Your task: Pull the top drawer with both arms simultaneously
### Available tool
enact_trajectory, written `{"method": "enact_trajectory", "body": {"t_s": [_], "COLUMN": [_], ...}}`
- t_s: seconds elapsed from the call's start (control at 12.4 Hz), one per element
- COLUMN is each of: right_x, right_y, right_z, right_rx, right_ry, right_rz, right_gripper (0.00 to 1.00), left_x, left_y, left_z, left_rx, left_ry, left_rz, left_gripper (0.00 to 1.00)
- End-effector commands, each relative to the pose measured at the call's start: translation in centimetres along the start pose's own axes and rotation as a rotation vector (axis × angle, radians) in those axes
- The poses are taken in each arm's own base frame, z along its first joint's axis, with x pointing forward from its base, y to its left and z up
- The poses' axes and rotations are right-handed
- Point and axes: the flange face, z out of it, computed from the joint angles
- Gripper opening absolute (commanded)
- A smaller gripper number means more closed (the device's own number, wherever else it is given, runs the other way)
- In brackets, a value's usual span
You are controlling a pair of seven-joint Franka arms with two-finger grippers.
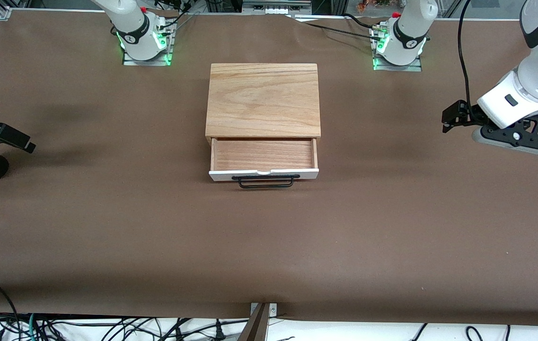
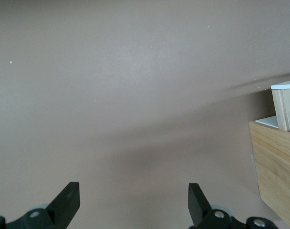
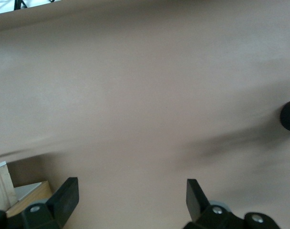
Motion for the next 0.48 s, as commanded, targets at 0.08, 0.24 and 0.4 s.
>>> {"method": "enact_trajectory", "body": {"t_s": [0.08, 0.24, 0.4], "right_x": [-1.0, -0.4, -0.3], "right_y": [-0.5, -1.0, -1.3], "right_z": [1.3, 0.8, 1.1], "right_rx": [-0.011, -0.031, -0.05], "right_ry": [-0.019, -0.009, -0.01], "right_rz": [-0.003, -0.02, -0.03], "right_gripper": [1.0, 1.0, 1.0], "left_x": [-0.4, -0.4, -0.3], "left_y": [-0.1, -0.1, 0.0], "left_z": [-0.7, -0.7, -0.9], "left_rx": [0.005, 0.003, 0.003], "left_ry": [0.022, 0.022, 0.027], "left_rz": [-0.016, -0.013, -0.01], "left_gripper": [1.0, 1.0, 1.0]}}
